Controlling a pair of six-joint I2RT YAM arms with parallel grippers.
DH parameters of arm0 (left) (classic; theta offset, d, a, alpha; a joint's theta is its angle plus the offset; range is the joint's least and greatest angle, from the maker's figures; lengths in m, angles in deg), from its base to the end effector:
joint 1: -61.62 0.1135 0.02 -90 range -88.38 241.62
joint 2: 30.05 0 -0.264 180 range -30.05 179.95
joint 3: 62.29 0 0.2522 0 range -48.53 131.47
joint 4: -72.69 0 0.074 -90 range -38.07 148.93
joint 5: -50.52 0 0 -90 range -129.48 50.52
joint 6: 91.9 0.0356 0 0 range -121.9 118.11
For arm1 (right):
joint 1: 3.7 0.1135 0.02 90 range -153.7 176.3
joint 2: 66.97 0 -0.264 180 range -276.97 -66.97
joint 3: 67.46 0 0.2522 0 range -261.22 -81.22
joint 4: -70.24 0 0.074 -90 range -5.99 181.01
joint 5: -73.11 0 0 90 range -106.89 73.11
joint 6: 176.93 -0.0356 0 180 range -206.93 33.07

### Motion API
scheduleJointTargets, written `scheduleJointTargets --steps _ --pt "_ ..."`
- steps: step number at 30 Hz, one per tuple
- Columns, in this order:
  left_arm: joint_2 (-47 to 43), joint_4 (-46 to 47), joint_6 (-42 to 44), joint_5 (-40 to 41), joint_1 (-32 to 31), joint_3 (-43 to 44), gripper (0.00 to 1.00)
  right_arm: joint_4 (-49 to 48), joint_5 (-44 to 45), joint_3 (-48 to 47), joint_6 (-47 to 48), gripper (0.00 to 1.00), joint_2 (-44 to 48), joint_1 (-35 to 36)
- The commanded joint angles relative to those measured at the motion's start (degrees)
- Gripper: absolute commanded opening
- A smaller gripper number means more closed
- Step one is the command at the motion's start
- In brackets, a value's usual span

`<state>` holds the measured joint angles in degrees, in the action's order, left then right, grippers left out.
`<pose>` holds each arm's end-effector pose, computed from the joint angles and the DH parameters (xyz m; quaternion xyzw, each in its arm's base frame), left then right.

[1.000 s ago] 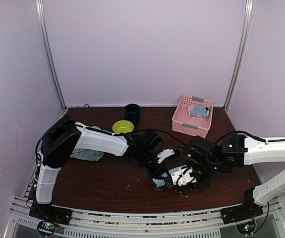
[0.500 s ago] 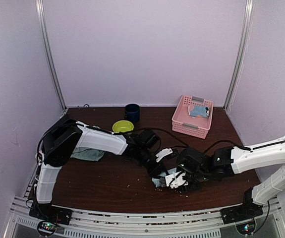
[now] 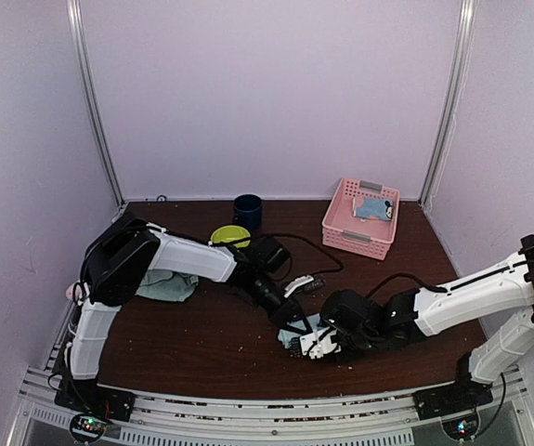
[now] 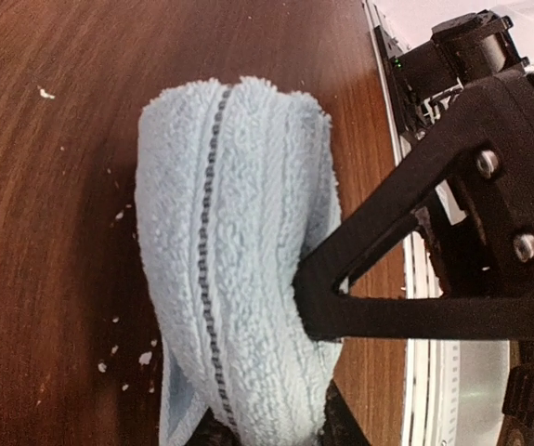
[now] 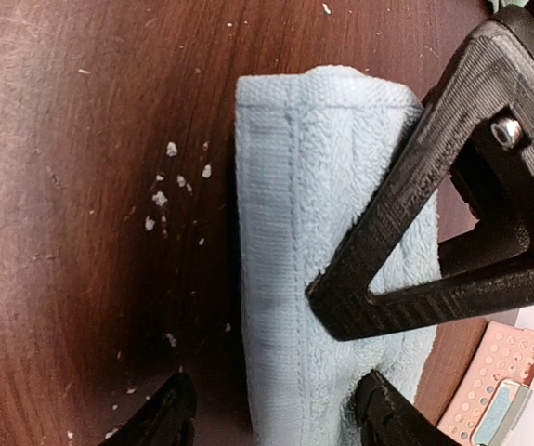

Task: Roll the towels
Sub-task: Roll the towel at the center of the board, then pick up the towel from the center of the board.

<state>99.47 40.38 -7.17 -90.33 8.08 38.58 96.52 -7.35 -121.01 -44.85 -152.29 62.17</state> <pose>0.2489 -0.3833 0.1119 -0.4557 -0.7539 0.4732 0.0068 0.1160 0.2446 0.1513 -0.7614 0.5820 -0.0217 0.2849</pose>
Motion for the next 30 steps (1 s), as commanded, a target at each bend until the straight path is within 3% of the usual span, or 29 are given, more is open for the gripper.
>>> scheduleJointTargets --steps 1,9,14,17,20,24,30 --pt "6.78 -11.71 1.38 -3.43 -0.49 -0.58 0.20 -4.07 2.61 1.86 2.79 0.61 -4.42 -0.27" --pt "10.86 -18.56 5.83 -9.34 0.70 4.89 0.18 -9.76 5.77 2.63 7.21 0.62 -9.50 -0.66" --pt "10.63 -19.96 6.41 -8.23 1.23 5.61 0.18 -13.07 6.90 3.20 9.98 0.55 -13.04 -1.00" --pt "9.35 -20.34 6.89 -4.07 1.33 5.34 0.32 -13.95 7.17 2.73 11.05 0.40 -14.48 -1.26" --pt "5.96 -18.29 6.51 1.43 1.45 3.66 0.42 -14.83 7.33 2.37 12.00 0.32 -15.72 -2.01" --pt "-0.82 -14.71 4.50 7.43 3.38 -0.83 0.48 -14.64 6.67 2.42 12.77 0.22 -15.68 -3.63" --pt "-14.18 -9.20 1.74 17.12 7.65 -9.72 0.49 -9.66 3.66 0.51 11.55 0.11 -7.47 -4.63"
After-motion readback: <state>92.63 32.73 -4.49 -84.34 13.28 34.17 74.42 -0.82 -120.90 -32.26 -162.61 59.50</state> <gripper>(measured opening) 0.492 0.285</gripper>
